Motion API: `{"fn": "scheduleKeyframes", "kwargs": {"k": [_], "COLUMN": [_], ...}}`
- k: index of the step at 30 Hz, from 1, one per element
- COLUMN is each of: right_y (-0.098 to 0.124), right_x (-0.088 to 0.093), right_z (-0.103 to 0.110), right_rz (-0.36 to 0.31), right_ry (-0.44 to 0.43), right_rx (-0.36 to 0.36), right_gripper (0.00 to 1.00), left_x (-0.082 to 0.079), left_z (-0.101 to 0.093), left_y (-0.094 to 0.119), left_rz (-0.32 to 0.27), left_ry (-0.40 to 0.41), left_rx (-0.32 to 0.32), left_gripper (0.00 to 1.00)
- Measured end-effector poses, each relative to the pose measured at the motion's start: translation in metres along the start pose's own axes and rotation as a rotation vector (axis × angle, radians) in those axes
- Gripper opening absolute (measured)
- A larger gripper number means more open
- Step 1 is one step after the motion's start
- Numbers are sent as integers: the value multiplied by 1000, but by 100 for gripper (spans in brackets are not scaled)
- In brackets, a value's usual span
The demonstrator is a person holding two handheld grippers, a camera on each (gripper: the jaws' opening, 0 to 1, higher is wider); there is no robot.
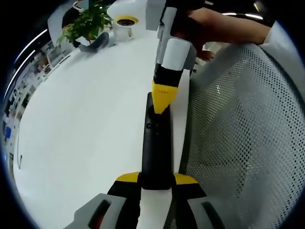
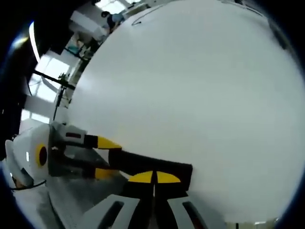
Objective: Press the specified remote control buttons in sequence, fully releasing each button before pressing the next.
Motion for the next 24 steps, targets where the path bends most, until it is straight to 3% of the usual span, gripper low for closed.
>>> {"fn": "scheduleKeyframes", "kwargs": {"k": [4, 8, 20, 24], "right_y": [0, -1, 0, 0], "right_x": [1, 2, -1, -4], "right_z": [-4, 1, 0, 8], "right_rz": [-14, -19, 3, -23], "right_ry": [-62, -17, -47, 9], "right_rx": [-19, -3, -27, -39], "right_gripper": [0, 0, 0, 0], "left_x": [0, 1, -1, 0], "left_z": [0, 0, 1, 2], "left_y": [0, 0, 0, 0], "left_rz": [-5, -2, 3, -4], "left_ry": [1, -7, -38, -54], "left_rx": [2, 6, 20, 29], "left_gripper": [24, 24, 24, 24]}}
Point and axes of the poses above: the point that each gripper's makers call its tool centre point, and the gripper's own axes: y roughly backward along the fingers, z roughly to its left, x roughly out of its underside, the point moved 7 cm from there along y, roughly backward along the fingers, and after that the axes turned 8 degrees about -z, right-handed, at the moved point
